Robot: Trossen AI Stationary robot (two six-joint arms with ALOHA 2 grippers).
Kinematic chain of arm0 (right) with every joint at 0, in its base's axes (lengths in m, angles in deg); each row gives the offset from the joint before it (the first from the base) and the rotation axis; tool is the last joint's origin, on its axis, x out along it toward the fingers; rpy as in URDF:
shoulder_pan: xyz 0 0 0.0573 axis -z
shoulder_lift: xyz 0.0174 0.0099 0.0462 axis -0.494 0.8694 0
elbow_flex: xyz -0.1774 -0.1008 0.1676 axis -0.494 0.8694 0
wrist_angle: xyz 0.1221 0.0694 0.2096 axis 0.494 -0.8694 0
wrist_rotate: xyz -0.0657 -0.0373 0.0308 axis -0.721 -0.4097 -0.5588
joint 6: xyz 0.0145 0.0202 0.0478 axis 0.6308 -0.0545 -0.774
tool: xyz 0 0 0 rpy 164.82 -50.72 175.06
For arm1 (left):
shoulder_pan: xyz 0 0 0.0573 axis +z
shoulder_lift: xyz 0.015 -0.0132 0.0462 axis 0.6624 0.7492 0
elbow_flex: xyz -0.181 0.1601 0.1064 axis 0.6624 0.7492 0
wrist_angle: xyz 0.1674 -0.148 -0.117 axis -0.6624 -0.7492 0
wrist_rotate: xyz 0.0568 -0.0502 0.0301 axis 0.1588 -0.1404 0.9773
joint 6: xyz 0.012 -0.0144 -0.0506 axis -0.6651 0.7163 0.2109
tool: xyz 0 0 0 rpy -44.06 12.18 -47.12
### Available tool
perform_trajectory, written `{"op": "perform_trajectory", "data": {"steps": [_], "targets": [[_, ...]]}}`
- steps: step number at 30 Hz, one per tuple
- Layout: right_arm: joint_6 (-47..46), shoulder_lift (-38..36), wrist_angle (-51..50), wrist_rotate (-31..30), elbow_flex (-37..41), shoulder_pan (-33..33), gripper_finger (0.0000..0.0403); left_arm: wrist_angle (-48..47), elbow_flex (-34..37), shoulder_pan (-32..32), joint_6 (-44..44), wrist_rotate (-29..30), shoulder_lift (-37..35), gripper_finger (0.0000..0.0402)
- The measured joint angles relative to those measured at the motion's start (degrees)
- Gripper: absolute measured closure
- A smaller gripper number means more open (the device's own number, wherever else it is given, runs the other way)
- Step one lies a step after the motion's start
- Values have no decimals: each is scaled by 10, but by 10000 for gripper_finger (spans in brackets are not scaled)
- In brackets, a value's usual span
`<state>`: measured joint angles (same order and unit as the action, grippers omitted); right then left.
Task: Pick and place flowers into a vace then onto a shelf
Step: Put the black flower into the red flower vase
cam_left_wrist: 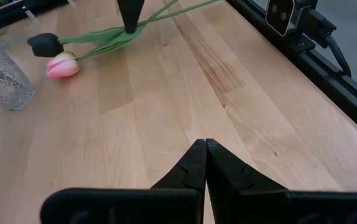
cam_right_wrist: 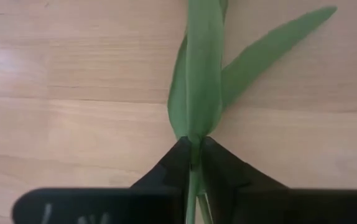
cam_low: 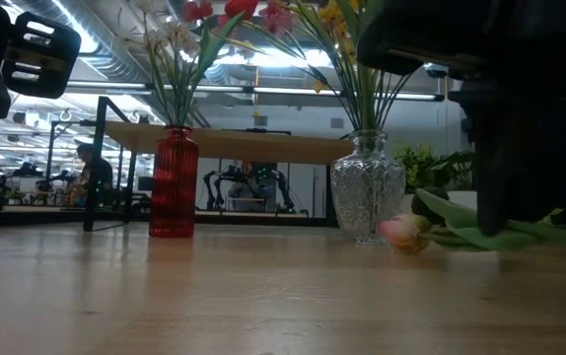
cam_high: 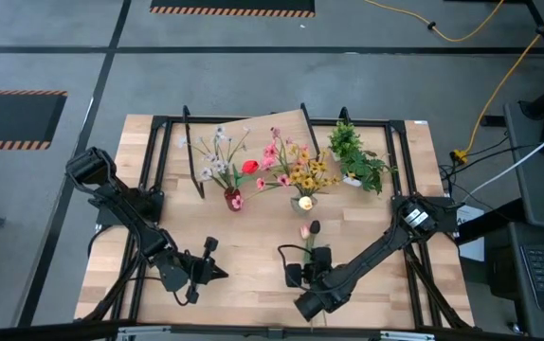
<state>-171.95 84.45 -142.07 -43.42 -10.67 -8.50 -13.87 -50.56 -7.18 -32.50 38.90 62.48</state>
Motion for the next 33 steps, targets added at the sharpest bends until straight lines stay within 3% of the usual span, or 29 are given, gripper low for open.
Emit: {"op": "perform_trajectory", "data": {"steps": [15,21,33], "targets": [[-5,0,-4,1,0,0,291,1,0,0,11,0,0,400],[-60,0,-28,30,1,1,286,1,0,0,11,0,0,396],[-57,0,-21,30,1,22,286,1,0,0,10,0,0,396]]}}
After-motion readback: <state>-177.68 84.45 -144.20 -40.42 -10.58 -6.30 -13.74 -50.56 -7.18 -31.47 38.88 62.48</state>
